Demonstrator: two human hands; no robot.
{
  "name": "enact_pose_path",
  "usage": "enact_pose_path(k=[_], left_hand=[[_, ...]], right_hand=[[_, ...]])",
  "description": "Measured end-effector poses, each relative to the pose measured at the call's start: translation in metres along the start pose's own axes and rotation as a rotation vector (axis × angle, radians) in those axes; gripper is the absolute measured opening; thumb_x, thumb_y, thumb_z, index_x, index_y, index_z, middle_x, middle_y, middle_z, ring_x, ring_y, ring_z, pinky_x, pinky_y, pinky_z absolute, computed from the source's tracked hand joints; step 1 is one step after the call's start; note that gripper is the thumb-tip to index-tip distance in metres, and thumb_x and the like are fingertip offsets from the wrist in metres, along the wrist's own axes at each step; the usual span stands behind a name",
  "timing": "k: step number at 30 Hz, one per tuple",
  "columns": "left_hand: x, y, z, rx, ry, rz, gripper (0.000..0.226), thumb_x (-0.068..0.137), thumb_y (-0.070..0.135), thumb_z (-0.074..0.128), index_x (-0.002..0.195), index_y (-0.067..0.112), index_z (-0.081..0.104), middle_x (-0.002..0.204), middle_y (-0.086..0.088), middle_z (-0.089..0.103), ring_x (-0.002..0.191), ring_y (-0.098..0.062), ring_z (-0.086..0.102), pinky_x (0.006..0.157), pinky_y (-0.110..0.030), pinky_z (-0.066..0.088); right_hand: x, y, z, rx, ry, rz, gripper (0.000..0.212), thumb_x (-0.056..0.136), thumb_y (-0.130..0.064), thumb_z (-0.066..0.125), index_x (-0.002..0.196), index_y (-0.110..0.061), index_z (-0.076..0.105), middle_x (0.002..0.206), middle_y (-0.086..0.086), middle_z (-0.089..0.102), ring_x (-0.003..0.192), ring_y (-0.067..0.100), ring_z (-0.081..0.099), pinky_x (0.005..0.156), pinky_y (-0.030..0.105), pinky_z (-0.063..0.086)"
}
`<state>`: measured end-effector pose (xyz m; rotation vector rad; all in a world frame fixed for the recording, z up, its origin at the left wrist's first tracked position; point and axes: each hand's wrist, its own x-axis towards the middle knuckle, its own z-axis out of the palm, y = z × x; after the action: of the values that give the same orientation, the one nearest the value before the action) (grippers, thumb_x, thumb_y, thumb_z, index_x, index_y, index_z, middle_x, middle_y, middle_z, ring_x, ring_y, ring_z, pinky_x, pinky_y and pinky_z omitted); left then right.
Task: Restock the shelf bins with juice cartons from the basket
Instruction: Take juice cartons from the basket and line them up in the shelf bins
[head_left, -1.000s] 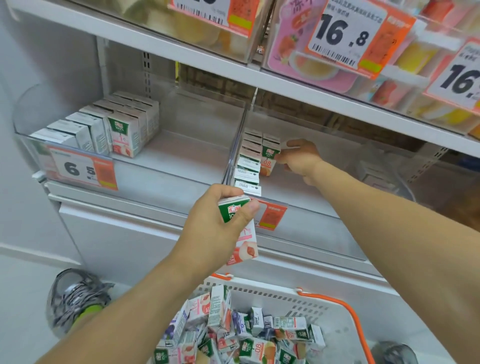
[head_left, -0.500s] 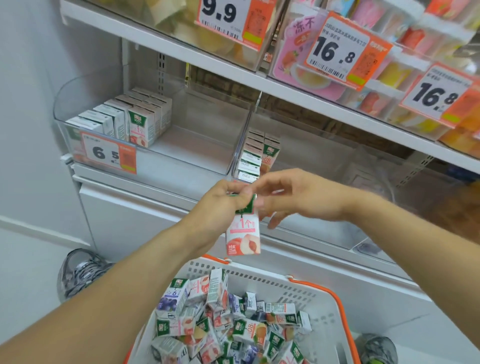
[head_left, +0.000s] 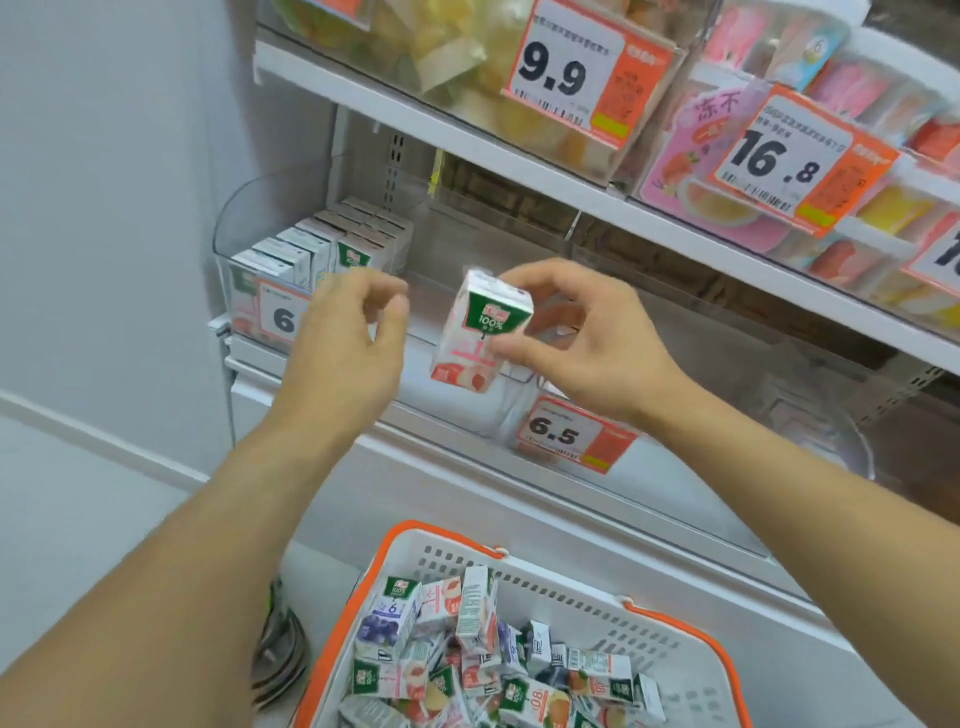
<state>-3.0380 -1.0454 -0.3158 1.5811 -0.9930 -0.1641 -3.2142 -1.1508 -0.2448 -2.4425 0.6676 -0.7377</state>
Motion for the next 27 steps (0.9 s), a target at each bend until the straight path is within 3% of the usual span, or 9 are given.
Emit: enact_pose_path(k=[2, 4, 7, 10, 13, 16, 22, 24, 27], left_hand=[[0.014, -0.018, -0.009, 0.162, 0.109, 0.030, 0.020, 0.093, 0.017, 0.060, 0.114, 0.019, 0.064, 0.117, -0.005, 0.055, 0.106, -0.024, 0.055, 0.093, -0.038, 0.047], [0.023, -0.033, -0.010, 0.272, 0.145, 0.027, 0.029, 0.088, 0.013, 0.066, 0.117, 0.016, 0.064, 0.119, -0.011, 0.051, 0.111, -0.030, 0.051, 0.094, -0.046, 0.047], [0.026, -0.053, -0.005, 0.280, 0.175, -0.038, 0.035, 0.082, 0.015, 0.075, 0.116, 0.016, 0.066, 0.124, -0.011, 0.048, 0.115, -0.032, 0.046, 0.100, -0.033, 0.037], [0.026, -0.065, 0.003, 0.281, 0.222, -0.060, 0.036, 0.078, 0.018, 0.080, 0.112, 0.017, 0.067, 0.126, -0.006, 0.046, 0.116, -0.030, 0.044, 0.093, -0.023, 0.026], [0.028, -0.072, 0.002, 0.298, 0.233, -0.001, 0.036, 0.076, 0.021, 0.082, 0.109, 0.017, 0.067, 0.124, -0.006, 0.048, 0.112, -0.030, 0.047, 0.098, -0.035, 0.037], [0.028, -0.076, -0.001, 0.317, 0.231, 0.052, 0.038, 0.075, 0.022, 0.084, 0.109, 0.016, 0.068, 0.122, -0.009, 0.050, 0.107, -0.032, 0.049, 0.097, -0.049, 0.042], [0.026, -0.078, -0.003, 0.283, 0.217, 0.059, 0.040, 0.075, 0.021, 0.084, 0.111, 0.015, 0.069, 0.123, -0.009, 0.050, 0.108, -0.030, 0.049, 0.096, -0.049, 0.043], [0.026, -0.077, -0.003, 0.276, 0.218, 0.057, 0.040, 0.074, 0.020, 0.084, 0.111, 0.016, 0.069, 0.124, -0.009, 0.050, 0.109, -0.031, 0.049, 0.096, -0.048, 0.042], [0.022, -0.073, -0.003, 0.298, 0.202, 0.061, 0.041, 0.078, 0.022, 0.081, 0.116, 0.017, 0.068, 0.127, -0.008, 0.049, 0.111, -0.030, 0.049, 0.096, -0.044, 0.043]], right_hand=[[0.021, 0.000, 0.018, -0.002, 0.148, -0.074, 0.038, 0.080, -0.022, 0.081, 0.115, -0.020, 0.066, 0.102, -0.007, 0.071, 0.083, 0.009, 0.068, 0.075, 0.027, 0.058], [0.046, 0.002, 0.040, -0.024, 0.204, -0.090, 0.040, 0.082, -0.023, 0.078, 0.119, -0.019, 0.064, 0.104, -0.004, 0.071, 0.085, 0.012, 0.068, 0.077, 0.036, 0.058], [0.088, 0.007, 0.073, -0.084, 0.192, -0.049, 0.039, 0.082, -0.022, 0.077, 0.119, -0.019, 0.064, 0.106, -0.005, 0.070, 0.088, 0.012, 0.065, 0.083, 0.039, 0.055], [0.128, 0.013, 0.102, -0.102, 0.146, 0.039, 0.037, 0.078, -0.019, 0.077, 0.114, -0.020, 0.069, 0.105, -0.007, 0.071, 0.096, 0.009, 0.064, 0.091, 0.033, 0.052], [0.161, 0.019, 0.127, -0.113, 0.111, 0.169, 0.033, 0.074, -0.018, 0.078, 0.106, -0.024, 0.073, 0.092, -0.009, 0.070, 0.089, 0.010, 0.065, 0.085, 0.027, 0.053], [0.179, 0.029, 0.147, -0.114, 0.083, 0.278, 0.035, 0.070, -0.017, 0.081, 0.104, -0.023, 0.075, 0.094, -0.004, 0.071, 0.093, 0.014, 0.068, 0.084, 0.028, 0.055], [0.181, 0.042, 0.162, -0.131, 0.083, 0.355, 0.044, 0.066, -0.028, 0.088, 0.102, -0.017, 0.066, 0.085, -0.006, 0.063, 0.086, 0.016, 0.063, 0.072, 0.027, 0.050], [0.177, 0.036, 0.154, -0.138, 0.077, 0.348, 0.048, 0.069, -0.032, 0.086, 0.108, -0.014, 0.065, 0.094, -0.002, 0.065, 0.091, 0.016, 0.063, 0.078, 0.028, 0.051], [0.152, 0.019, 0.126, -0.127, 0.155, 0.243, 0.031, 0.076, -0.023, 0.078, 0.105, -0.016, 0.067, 0.087, -0.005, 0.066, 0.085, 0.010, 0.063, 0.082, 0.025, 0.052]])
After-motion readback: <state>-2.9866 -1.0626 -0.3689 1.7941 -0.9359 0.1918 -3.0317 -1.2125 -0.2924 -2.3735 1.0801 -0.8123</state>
